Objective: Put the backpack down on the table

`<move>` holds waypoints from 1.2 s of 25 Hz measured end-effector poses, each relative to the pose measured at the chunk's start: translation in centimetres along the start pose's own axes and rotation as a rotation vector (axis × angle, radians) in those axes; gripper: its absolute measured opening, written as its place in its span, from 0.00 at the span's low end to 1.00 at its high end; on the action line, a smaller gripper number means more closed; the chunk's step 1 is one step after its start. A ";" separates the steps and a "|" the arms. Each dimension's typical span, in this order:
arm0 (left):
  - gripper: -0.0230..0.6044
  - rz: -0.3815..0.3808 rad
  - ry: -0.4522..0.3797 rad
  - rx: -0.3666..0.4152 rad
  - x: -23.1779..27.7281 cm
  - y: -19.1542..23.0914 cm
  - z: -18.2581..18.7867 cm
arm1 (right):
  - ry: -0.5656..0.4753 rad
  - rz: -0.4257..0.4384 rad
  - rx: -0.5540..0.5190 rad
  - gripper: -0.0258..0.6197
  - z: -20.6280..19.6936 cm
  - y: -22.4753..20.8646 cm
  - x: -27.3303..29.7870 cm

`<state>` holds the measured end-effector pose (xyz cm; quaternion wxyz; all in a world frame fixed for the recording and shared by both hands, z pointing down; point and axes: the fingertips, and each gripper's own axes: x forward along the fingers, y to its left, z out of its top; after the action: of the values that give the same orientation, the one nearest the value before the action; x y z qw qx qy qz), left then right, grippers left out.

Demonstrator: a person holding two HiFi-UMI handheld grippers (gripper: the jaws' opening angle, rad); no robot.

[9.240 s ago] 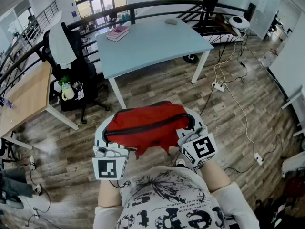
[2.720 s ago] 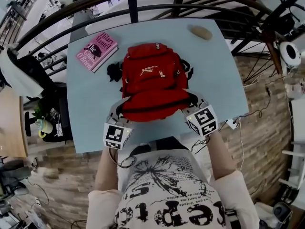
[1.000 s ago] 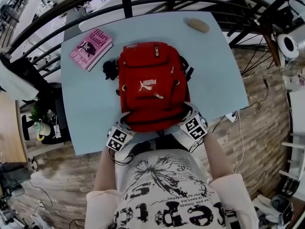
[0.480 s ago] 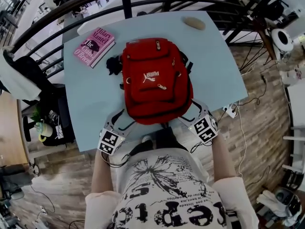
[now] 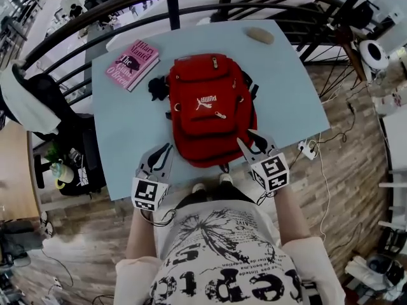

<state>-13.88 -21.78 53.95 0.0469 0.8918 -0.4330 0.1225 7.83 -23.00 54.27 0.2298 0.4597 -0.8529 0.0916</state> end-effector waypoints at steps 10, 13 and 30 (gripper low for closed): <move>0.07 0.190 -0.236 0.043 -1.1 0.0 13.7 | -0.323 -0.056 -0.027 0.03 10.3 -1.1 -2.4; 0.07 0.248 -0.340 0.075 -1.9 0.0 18.1 | -0.455 -0.075 -0.080 0.03 15.0 -0.8 -4.6; 0.06 0.317 -0.348 0.112 -2.7 -1.8 20.5 | -0.522 -0.006 -0.165 0.02 17.3 -1.2 -5.8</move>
<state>-10.42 -22.47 33.48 -0.0978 0.8215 -0.5617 -0.0036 6.24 -25.68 36.29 0.0392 0.4499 -0.8866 -0.1001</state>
